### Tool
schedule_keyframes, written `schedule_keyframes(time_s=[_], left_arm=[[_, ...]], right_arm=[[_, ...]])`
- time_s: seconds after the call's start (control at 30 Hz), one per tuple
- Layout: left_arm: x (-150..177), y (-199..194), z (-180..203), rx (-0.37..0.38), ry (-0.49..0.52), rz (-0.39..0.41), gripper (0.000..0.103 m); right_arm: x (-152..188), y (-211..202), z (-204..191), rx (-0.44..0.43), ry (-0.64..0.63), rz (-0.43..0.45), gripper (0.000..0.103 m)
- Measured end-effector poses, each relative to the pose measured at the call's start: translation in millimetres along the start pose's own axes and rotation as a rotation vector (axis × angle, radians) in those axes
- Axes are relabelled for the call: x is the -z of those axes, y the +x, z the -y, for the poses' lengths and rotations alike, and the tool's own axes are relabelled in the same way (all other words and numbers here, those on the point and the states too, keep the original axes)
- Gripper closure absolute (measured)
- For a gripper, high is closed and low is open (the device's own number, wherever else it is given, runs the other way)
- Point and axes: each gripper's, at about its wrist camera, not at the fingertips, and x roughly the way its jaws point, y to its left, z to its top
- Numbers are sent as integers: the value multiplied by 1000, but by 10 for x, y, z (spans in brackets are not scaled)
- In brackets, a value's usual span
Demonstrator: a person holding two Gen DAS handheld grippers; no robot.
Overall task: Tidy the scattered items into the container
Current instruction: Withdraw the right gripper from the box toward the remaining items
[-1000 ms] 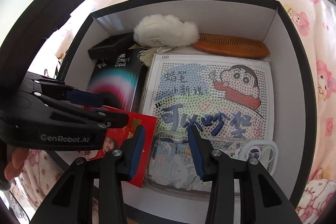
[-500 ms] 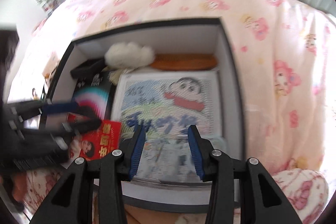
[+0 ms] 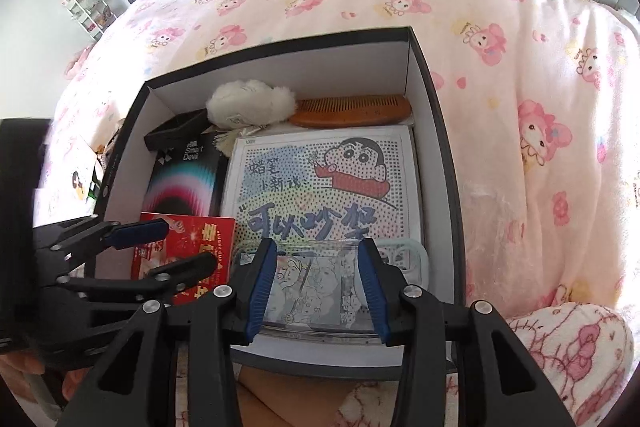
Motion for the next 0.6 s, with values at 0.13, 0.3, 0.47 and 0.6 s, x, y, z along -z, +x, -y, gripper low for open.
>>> schedule_keyframes(time_s=[0.13, 0.3, 0.47, 0.6], left_arm=[[300, -400, -89, 46, -68, 151, 40], [250, -822, 32, 53, -84, 250, 39], [416, -964, 46, 42, -76, 320, 39], [555, -1170, -11, 20, -82, 363, 39]], right_arm=[[37, -75, -168, -2, -33, 19, 64], [138, -277, -444, -20, -100, 52, 64], [230, -534, -677, -14, -151, 112, 64], [283, -659, -866, -29, -192, 147, 64]])
